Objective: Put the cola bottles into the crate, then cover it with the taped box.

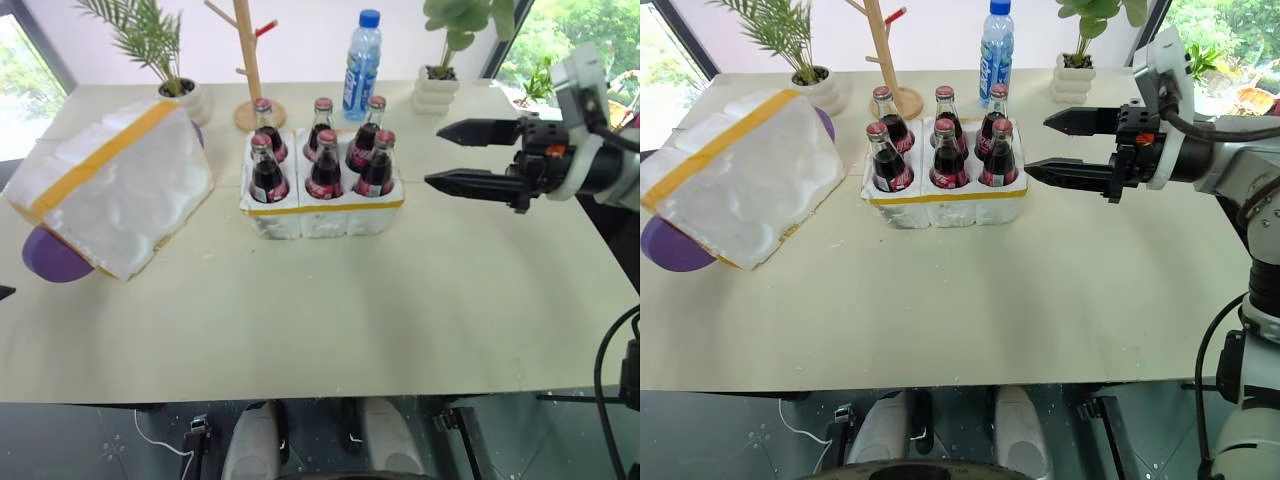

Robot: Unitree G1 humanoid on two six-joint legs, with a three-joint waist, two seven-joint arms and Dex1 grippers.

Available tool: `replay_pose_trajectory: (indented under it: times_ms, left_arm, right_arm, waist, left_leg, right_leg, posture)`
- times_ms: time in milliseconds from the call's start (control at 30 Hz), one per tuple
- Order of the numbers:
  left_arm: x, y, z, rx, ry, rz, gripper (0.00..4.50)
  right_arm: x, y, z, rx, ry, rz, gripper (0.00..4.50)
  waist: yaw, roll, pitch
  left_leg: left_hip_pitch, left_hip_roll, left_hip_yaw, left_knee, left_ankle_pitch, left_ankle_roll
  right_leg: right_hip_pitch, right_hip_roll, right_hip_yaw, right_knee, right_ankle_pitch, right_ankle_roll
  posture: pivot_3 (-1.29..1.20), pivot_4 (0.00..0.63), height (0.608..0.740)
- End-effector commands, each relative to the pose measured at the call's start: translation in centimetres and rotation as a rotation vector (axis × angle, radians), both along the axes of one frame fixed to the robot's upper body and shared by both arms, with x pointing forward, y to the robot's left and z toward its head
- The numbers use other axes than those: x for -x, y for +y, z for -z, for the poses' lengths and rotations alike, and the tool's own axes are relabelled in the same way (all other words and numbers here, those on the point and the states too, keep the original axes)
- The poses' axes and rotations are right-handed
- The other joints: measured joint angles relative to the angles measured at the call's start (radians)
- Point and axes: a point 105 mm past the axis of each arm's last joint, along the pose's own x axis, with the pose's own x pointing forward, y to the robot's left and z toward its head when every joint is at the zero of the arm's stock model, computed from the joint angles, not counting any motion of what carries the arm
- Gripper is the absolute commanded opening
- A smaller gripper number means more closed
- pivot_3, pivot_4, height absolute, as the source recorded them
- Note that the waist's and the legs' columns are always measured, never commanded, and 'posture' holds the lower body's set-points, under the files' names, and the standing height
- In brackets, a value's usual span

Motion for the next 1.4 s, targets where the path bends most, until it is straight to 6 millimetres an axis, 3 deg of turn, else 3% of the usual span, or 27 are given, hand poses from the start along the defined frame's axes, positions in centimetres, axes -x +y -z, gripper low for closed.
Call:
replay_pose_trajectory:
  times_ms: [33, 267, 433, 733, 800, 900, 1100, 1233, 1400]
  left_arm:
    - [-1.4, 0.1, 0.6, -0.022, 0.043, 0.017, 4.5]
    - [-4.9, -0.7, 2.4, -0.005, 0.082, 0.03, 4.5]
    - [-6.3, -1.3, 3.9, 0.014, 0.088, 0.022, 4.5]
    - [-6.9, -1.5, 4.1, -0.025, 0.063, 0.054, 0.42]
    - [-7.2, -1.7, 3.4, -0.039, 0.021, 0.069, 0.42]
    - [-8.4, -2.0, 1.8, -0.077, -0.101, 0.084, 0.42]
    - [-10.9, -3.9, -4.4, -0.182, -0.477, 0.127, 0.42]
    - [-12.3, -8.9, -10.6, -0.285, -0.847, 0.236, 0.42]
    - [-12.8, -14.3, -13.3, -0.328, -1.069, 0.34, 0.42]
  right_arm:
    - [1.1, -0.1, -1.4, 0.002, -0.069, -0.001, 4.48]
    - [1.5, -0.6, -1.3, 0.011, -0.072, 0.035, 4.48]
    - [2.0, -0.7, -1.5, 0.012, -0.079, 0.043, 4.48]
    - [2.3, -0.9, -1.5, -0.005, -0.049, 0.055, 4.5]
    - [2.4, -1.1, -1.4, -0.015, -0.028, 0.05, 4.5]
    - [2.0, -1.3, -1.3, 0.001, -0.047, 0.081, 4.5]
    - [2.2, -1.6, -1.0, -0.009, -0.038, 0.101, 4.5]
    - [2.2, -1.9, -0.7, -0.026, -0.028, 0.121, 4.5]
    - [1.9, -2.1, -0.4, -0.032, -0.022, 0.135, 4.5]
  waist:
    - [0.003, 0.0, 0.0]
    - [-0.002, -0.001, -0.001]
    - [0.0, -0.002, -0.001]
    - [0.003, -0.002, -0.001]
    - [0.003, -0.002, -0.001]
    - [0.003, -0.002, -0.001]
    - [0.002, -0.005, -0.002]
    - [0.009, -0.005, -0.002]
    - [0.016, -0.005, -0.002]
  left_leg:
    - [0.0, 0.0, 0.0, 0.0, 0.0, 0.0]
    - [0.002, 0.001, -0.001, 0.006, 0.0, 0.0]
    - [0.002, 0.002, -0.002, 0.006, 0.0, 0.0]
    - [0.003, 0.001, -0.003, 0.007, 0.0, 0.0]
    - [0.003, 0.001, -0.003, 0.007, 0.0, 0.0]
    - [0.002, 0.001, -0.004, 0.007, 0.0, 0.0]
    - [0.002, 0.001, -0.004, 0.007, 0.0, 0.0]
    - [0.002, 0.001, -0.005, 0.007, 0.0, 0.0]
    - [0.003, 0.0, -0.004, 0.008, 0.0, 0.0]
  right_leg:
    - [0.0, 0.001, 0.0, 0.001, 0.001, 0.001]
    - [0.002, 0.003, -0.001, 0.005, 0.001, 0.002]
    - [0.002, 0.003, -0.001, 0.006, 0.001, 0.002]
    - [0.004, 0.002, -0.001, 0.006, 0.001, 0.002]
    - [0.004, 0.002, -0.001, 0.006, 0.001, 0.002]
    - [0.004, 0.002, -0.001, 0.006, 0.001, 0.002]
    - [0.004, 0.002, -0.001, 0.006, 0.001, 0.002]
    - [0.005, 0.002, -0.001, 0.006, 0.002, 0.004]
    - [0.006, 0.002, 0.0, 0.006, 0.003, 0.006]
  posture:
    - [0.0, 0.15, 0.74]
    - [0.0, 0.15, 0.74]
    - [0.0, 0.15, 0.74]
    - [0.0, 0.15, 0.74]
    - [0.0, 0.15, 0.74]
    - [0.0, 0.15, 0.74]
    - [0.0, 0.15, 0.74]
    - [0.0, 0.15, 0.74]
    - [0.0, 0.15, 0.74]
